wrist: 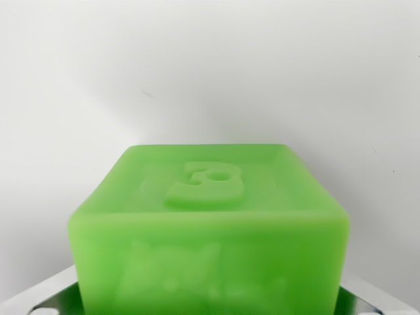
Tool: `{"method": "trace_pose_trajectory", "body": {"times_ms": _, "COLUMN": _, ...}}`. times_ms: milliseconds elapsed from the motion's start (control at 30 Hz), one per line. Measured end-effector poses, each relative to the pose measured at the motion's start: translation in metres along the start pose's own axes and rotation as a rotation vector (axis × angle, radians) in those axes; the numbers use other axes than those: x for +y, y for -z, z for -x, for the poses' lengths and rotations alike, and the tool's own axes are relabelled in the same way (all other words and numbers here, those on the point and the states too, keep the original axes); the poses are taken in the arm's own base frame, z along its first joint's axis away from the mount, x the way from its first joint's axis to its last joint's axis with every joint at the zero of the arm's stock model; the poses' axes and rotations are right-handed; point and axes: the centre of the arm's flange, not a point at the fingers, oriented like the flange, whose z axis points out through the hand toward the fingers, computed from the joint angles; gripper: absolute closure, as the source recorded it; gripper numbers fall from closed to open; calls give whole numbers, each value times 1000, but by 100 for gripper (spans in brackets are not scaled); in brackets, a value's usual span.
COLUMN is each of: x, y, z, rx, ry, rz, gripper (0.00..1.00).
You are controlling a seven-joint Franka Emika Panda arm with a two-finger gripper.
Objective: Stack cube
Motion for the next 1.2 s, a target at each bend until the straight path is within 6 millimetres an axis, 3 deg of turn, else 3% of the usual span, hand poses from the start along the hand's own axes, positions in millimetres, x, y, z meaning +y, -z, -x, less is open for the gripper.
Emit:
{"method": "trace_pose_trajectory", "body": {"times_ms": 633, "x": 0, "y": 21, "z": -1, "rx": 4, "ry": 1, "rz": 1, "gripper": 100}}
{"method": "trace_pose_trajectory", "body": {"times_ms": 1200, "x": 0, "y": 61, "z": -1, "rx": 7, "ry": -1, "rz": 2, "gripper": 100}}
